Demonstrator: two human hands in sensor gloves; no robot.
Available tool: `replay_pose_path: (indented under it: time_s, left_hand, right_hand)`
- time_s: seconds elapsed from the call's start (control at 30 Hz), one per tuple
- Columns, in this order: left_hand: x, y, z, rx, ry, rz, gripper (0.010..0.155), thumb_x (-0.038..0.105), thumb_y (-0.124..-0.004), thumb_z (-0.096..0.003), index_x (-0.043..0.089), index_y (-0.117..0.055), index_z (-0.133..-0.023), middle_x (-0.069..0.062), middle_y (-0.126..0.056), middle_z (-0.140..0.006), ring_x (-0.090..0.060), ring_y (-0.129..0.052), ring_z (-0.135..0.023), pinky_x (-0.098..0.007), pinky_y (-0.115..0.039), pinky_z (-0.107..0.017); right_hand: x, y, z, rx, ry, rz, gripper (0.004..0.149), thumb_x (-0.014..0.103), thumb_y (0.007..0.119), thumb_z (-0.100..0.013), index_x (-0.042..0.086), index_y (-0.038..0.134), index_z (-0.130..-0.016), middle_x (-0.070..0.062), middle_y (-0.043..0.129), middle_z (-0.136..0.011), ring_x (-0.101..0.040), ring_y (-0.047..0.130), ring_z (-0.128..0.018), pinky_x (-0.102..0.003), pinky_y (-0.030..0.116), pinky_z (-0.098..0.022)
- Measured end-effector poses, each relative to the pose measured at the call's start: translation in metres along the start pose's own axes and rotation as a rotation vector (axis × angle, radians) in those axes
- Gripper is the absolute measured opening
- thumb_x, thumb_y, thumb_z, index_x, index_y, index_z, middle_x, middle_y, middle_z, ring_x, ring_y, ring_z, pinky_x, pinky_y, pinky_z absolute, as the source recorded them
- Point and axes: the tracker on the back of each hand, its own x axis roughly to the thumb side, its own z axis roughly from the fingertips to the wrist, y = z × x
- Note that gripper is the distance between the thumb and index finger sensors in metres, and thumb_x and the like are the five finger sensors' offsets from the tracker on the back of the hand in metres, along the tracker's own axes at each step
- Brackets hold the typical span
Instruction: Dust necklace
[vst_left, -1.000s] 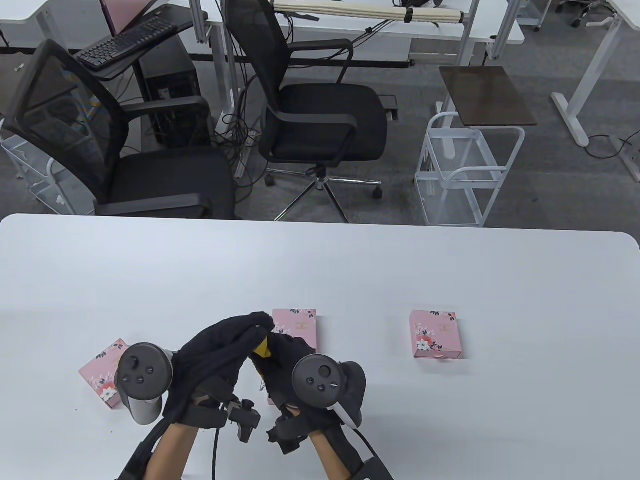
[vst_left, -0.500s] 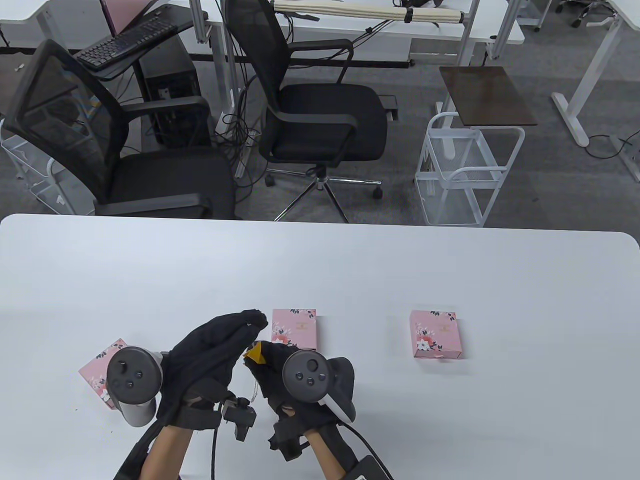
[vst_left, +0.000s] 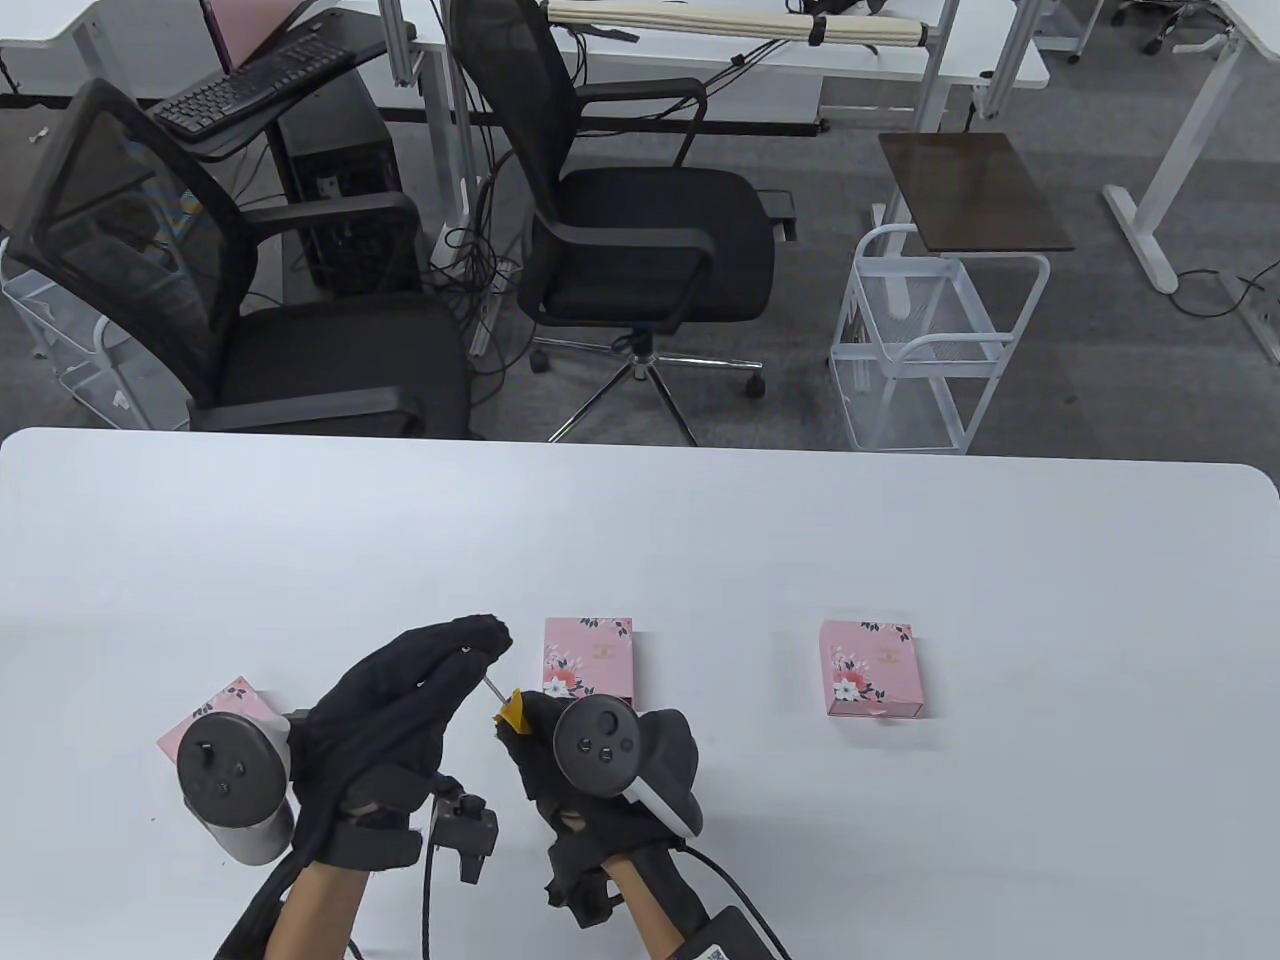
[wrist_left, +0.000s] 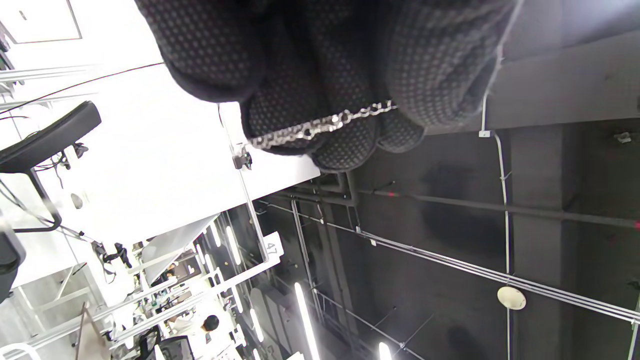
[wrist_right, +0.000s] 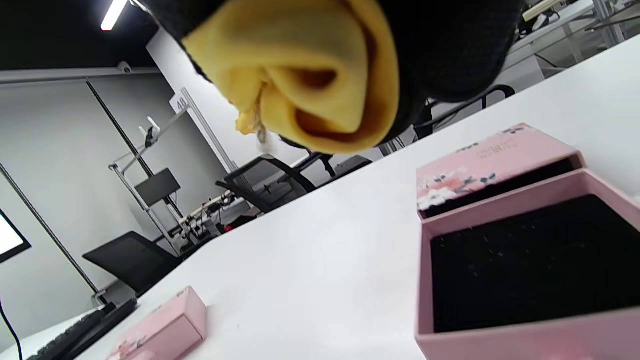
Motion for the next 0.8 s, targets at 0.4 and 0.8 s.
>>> replay_pose_path:
  time_s: [0.4, 0.8]
  left_hand:
    - [0.008, 0.02, 0.0, 0.082, -0.033, -0.015, 0.036, 0.047, -0.088, -0.0515, 0.03, -0.096, -0.082, 0.002, -0.106, -0.08, -0.017, -0.1, -0.071, -0.04, -0.085, -0.053]
    - [0.01, 0.021, 0.0, 0.098, -0.035, -0.02, 0.036, 0.047, -0.088, -0.0517, 0.03, -0.096, -0.082, 0.002, -0.106, -0.08, -0.017, -0.1, -0.071, -0.04, -0.085, -0.053]
  right_hand:
    - [-0.002, 0.005, -0.002, 0.015, 0.011, 0.068, 0.04, 0.033, 0.071, -0.066, 0.007, 0.078, -0.095, -0.018, 0.094, -0.075, -0.035, 0.095, -0.054, -0.049, 0.08, -0.047]
    - [0.001, 0.006, -0.001, 0.038, 0.014, 0.157, 0.041, 0.04, 0.072, -0.065, 0.008, 0.083, -0.088, -0.015, 0.097, -0.068, -0.034, 0.096, -0.049, -0.048, 0.081, -0.044]
